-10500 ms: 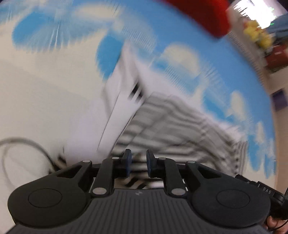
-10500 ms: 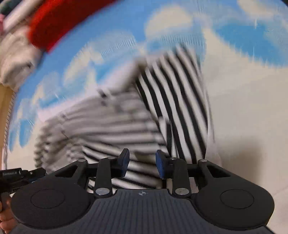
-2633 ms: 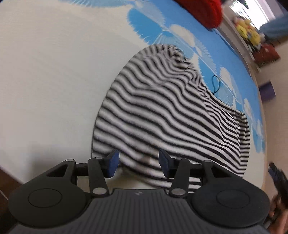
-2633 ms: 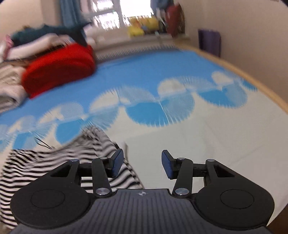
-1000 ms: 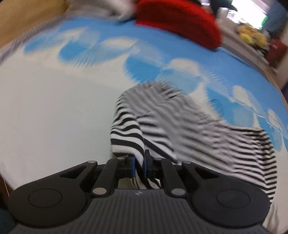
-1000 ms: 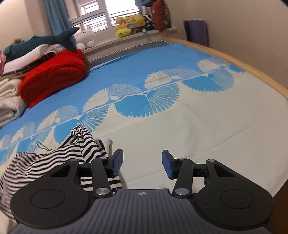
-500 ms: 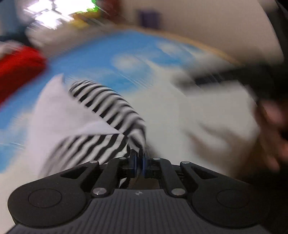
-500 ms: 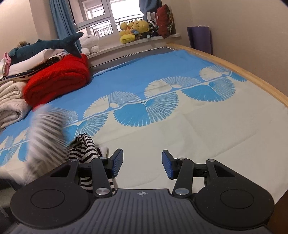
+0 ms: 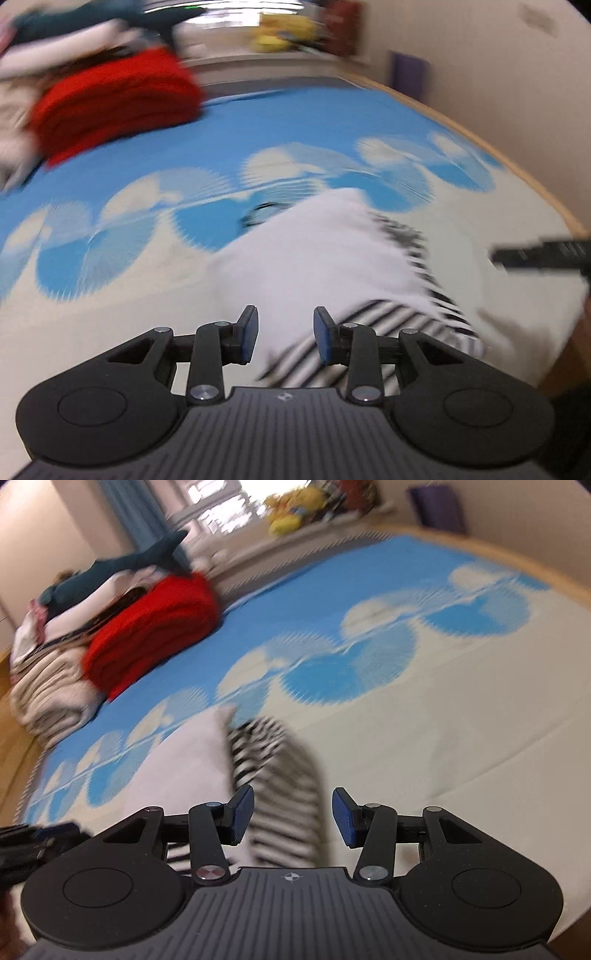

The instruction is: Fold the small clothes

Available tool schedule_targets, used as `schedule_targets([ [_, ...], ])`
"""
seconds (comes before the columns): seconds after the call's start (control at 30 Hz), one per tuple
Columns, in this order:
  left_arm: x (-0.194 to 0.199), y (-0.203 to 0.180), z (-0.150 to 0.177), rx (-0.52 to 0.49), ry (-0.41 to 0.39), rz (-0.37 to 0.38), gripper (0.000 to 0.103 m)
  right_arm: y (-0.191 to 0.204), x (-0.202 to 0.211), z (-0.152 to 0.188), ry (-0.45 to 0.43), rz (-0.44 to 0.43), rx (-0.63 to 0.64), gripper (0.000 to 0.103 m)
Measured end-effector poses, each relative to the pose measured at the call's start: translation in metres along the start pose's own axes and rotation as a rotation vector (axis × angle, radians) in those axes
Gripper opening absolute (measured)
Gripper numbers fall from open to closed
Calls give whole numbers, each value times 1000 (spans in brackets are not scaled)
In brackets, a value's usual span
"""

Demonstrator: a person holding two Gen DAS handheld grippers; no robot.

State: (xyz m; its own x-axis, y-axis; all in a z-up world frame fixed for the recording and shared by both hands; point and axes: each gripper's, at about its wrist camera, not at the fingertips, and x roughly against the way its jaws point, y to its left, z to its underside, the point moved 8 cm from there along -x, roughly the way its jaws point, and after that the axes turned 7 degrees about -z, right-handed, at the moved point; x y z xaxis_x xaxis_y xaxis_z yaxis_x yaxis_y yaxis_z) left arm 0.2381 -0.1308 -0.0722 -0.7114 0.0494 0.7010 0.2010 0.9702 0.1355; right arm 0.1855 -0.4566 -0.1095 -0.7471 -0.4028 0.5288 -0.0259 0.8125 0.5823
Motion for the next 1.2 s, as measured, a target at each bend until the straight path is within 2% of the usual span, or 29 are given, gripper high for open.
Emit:
schedule_targets([
  [0.03, -9, 13, 11, 18, 101, -30, 32, 5, -7, 4, 31, -22, 2, 50],
  [0.07, -12, 23, 10, 40, 131, -67, 32, 10, -14, 8, 62, -37, 7, 50],
  [0.13, -8, 35, 1, 91, 80, -83, 33, 18, -28, 16, 115, -44, 17, 50],
  [0.2, -6, 41, -8, 123, 57, -63, 35, 24, -44, 22, 162, -32, 21, 50],
  [0.4, -7, 34, -8, 61, 76, -33, 36, 31, -80, 38, 253, 16, -17, 50],
  [0.47, -4, 27, -1, 51, 78, -26, 39, 37, -87, 43, 270, 11, -3, 42],
  [0.5, -4, 26, 6, 51, 82, -26, 41, 43, -89, 44, 271, -1, 11, 15],
  [0.53, -1, 25, 12, 55, 90, -24, 42, 47, -89, 44, 268, -12, 30, 5],
  [0.6, -3, 27, 14, 83, 111, -15, 45, 52, -80, 39, 221, -45, 34, 4],
  [0.7, -4, 26, 13, 140, 127, 26, 55, 44, -45, 14, 64, -156, -83, 4],
  [0.77, -4, 18, 12, 161, 143, 73, 63, 30, -19, 4, 0, -165, -115, 3],
  [0.83, -7, 2, 14, 155, 167, 127, 69, 13, -3, 5, -4, -115, -102, 3],
  [0.93, -16, -22, 20, 146, 227, 194, 69, -8, 15, 7, -1, -81, -98, 3],
  [1.03, -25, -40, 25, 146, 270, 225, 70, -16, 16, 17, 52, -57, -70, 3],
  [1.13, -37, -51, 34, 120, 318, 198, 71, -11, 5, 22, 80, -56, -44, 3],
  [1.2, -44, -52, 40, 95, 337, 162, 81, -6, -5, 23, 99, -43, -25, 4],
])
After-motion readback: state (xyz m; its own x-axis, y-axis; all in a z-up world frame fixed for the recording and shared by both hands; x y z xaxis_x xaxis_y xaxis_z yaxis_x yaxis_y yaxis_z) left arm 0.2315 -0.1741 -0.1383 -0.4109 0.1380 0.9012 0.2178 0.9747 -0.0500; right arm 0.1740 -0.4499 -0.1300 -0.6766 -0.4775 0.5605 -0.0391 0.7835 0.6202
